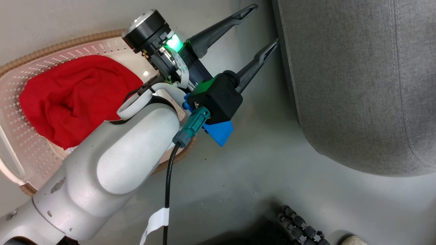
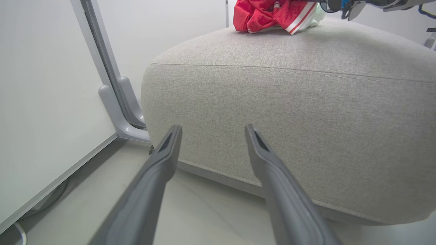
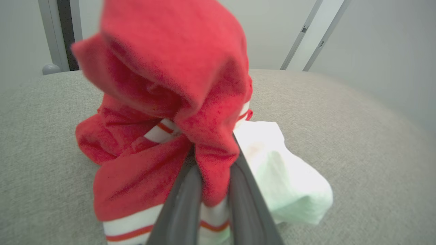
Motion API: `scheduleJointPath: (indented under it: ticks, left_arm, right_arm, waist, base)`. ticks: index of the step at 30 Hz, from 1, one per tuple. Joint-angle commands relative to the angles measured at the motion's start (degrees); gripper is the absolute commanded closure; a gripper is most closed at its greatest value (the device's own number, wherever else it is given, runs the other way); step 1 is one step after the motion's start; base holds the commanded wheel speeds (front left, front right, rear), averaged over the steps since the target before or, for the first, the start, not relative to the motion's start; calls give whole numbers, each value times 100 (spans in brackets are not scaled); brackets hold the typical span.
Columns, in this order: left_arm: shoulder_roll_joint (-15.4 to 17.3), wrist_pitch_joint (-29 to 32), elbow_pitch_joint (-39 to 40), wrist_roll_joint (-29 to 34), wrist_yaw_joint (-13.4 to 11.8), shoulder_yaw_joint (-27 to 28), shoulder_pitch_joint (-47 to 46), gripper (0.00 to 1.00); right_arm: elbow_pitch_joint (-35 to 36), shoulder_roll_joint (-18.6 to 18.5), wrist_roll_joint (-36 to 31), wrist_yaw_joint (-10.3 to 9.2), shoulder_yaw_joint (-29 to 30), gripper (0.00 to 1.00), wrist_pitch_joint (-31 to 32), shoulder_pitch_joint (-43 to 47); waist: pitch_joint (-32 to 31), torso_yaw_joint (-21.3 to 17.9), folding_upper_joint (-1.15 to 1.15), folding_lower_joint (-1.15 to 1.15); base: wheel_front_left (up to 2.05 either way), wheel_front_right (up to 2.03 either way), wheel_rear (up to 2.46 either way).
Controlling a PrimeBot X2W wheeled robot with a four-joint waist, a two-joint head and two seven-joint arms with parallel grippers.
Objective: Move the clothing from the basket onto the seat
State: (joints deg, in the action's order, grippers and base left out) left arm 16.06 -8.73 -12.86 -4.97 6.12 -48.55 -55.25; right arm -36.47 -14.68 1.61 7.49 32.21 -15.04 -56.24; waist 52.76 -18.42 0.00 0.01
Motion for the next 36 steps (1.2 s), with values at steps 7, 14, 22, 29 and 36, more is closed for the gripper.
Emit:
scheduleJointPath:
  ticks: [7,14,22,29,36]
  left_arm:
    - [-87,-281,-165,-121,-137,32,121,0]
    - [-319,-596,-538,-427,-359,195,473,0]
    - [-387,-650,-519,-778,-670,866,1088,0]
    - [-387,-652,-306,-886,-839,1727,1798,0]
    - [-563,-648,-189,-812,-877,2597,2527,0]
  right_arm:
    - [523,-21,170,0,-130,0,-23,436]
    - [1623,28,288,1,-525,0,-23,1483]
    - [2685,225,350,1,-1385,0,-22,2379]
    - [3005,462,435,1,-2324,0,-22,2736]
    - [3083,635,490,1,-2743,0,-22,3114]
  waist:
    - [-404,70,0,-1]
    - [-1257,269,0,-1]
    - [-2217,606,0,-1]
    - [-2865,927,0,-1]
    - [-3444,1339,0,-1]
  base:
    - [0,0,0]
    - [0,0,0]
    - [0,0,0]
    - [0,0,0]
    - [0,0,0]
